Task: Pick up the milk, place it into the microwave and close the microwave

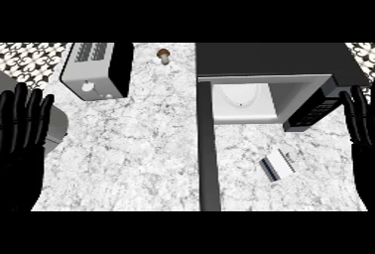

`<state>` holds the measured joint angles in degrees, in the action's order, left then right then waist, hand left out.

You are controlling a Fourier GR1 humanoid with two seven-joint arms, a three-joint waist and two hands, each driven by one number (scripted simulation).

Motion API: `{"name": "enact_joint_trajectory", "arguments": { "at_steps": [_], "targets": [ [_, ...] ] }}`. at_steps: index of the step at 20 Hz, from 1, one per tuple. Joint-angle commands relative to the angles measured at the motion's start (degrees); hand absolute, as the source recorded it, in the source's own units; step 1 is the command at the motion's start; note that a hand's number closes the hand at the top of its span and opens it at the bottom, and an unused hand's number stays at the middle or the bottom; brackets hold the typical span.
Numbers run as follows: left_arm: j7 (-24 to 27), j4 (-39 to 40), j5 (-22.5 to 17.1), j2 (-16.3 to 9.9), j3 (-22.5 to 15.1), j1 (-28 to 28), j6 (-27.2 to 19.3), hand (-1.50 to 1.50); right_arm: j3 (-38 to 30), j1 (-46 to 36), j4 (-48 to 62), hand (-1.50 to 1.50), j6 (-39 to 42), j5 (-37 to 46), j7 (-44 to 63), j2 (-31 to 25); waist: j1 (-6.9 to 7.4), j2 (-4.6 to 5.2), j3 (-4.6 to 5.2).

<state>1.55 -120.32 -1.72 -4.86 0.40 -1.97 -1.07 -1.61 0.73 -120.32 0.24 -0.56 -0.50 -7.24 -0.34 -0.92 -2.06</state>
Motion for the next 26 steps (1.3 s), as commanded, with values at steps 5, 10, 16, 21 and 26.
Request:
{"name": "enact_joint_trajectory", "arguments": {
  "at_steps": [5, 10, 16, 21, 26],
  "targets": [
    [-1.71, -3.78, 2.68, -0.82, -5.21, -1.01, 2.93, -1.50, 0.29, 9.04, -1.71, -1.50, -1.72, 3.03, -6.29, 3.23, 0.17, 0.83, 2.04],
    [-0.64, 2.08, 0.92, 4.71, -12.28, -7.00, 1.17, -1.50, 7.42, 21.09, -2.65, -1.50, 1.40, 1.42, -7.75, 5.94, -0.07, 0.78, 2.05],
    [1.12, -0.74, 5.00, 4.83, -22.57, -11.91, -6.06, -1.50, 11.57, 33.97, -7.05, -1.50, 2.52, 3.48, -14.32, 6.59, -0.11, 0.70, 2.05],
    [9.15, 7.05, 7.35, 4.85, -28.96, -13.32, -10.29, -1.50, 9.12, 36.47, -0.62, -1.50, 3.79, 2.77, -21.08, 5.74, -0.01, 0.81, 2.06],
    [10.52, 5.35, 9.38, 4.86, -33.73, -16.14, -14.18, -1.50, 6.65, 39.27, 7.17, -1.50, 5.42, 1.06, -29.45, 5.54, 0.05, 0.79, 2.04]
  ]
}}
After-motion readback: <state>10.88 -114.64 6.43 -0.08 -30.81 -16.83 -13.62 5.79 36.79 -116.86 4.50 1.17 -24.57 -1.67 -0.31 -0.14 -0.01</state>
